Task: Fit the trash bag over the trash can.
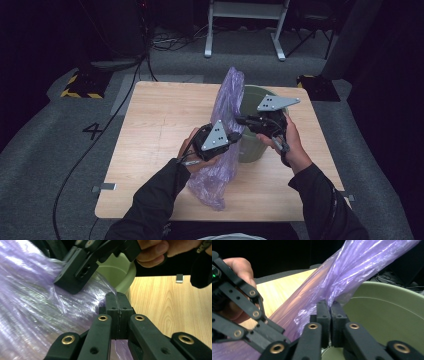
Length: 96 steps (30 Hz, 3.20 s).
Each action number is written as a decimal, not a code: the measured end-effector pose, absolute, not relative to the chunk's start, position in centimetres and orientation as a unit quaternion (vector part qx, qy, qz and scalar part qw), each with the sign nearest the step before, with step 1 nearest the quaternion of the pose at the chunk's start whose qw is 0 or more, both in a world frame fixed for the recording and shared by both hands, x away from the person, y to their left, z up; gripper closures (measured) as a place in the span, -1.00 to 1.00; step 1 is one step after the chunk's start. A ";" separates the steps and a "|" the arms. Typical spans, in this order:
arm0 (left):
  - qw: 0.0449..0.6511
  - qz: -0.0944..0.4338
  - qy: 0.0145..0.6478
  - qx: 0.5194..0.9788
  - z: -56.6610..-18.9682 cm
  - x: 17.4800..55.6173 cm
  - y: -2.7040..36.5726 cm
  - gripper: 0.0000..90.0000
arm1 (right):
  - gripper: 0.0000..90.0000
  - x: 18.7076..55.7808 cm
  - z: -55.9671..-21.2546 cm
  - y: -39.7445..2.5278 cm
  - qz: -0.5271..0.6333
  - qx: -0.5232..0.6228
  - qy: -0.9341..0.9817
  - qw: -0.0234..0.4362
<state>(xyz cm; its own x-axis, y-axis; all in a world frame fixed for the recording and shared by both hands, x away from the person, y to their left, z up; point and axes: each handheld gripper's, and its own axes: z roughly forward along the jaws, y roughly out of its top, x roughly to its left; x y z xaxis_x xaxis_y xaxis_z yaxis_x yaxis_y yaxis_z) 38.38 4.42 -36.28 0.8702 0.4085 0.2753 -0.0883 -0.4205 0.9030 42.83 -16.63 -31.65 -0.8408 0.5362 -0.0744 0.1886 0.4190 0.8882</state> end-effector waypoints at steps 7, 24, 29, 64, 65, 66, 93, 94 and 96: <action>0.527 0.233 0.130 0.807 -36.4 38.0 5.2 0.55 | 1.00 42.1 -31.8 -18.0 0.519 0.238 0.799 0.187; 0.460 0.186 0.243 0.833 -39.4 38.3 8.2 -0.39 | 1.00 41.4 -33.1 -21.9 0.549 0.294 0.763 0.176; 0.437 0.202 0.228 0.846 -40.1 38.7 7.8 0.34 | 0.99 41.2 -33.2 -22.0 0.534 0.293 0.774 0.170; 0.478 0.299 0.224 0.795 -36.6 38.3 10.9 0.96 | -0.21 42.9 -31.9 -24.9 0.507 0.329 0.758 0.245; 0.475 0.299 0.223 0.797 -36.5 38.3 10.7 0.96 | -0.19 42.8 -31.8 -24.8 0.510 0.321 0.760 0.244; 0.474 0.293 0.221 0.800 -36.4 38.4 10.5 0.96 | -0.19 42.7 -31.6 -24.5 0.513 0.309 0.763 0.244; 0.485 0.264 0.182 0.814 -34.0 39.3 6.0 0.57 | 0.92 40.4 -32.0 -18.7 0.480 0.141 0.838 0.220; 0.490 0.259 0.184 0.812 -33.9 39.2 6.1 0.43 | 0.94 40.5 -32.0 -18.9 0.482 0.147 0.835 0.222; 0.501 0.248 0.196 0.806 -33.8 39.1 6.5 0.17 | 0.96 40.7 -31.9 -19.3 0.488 0.162 0.828 0.223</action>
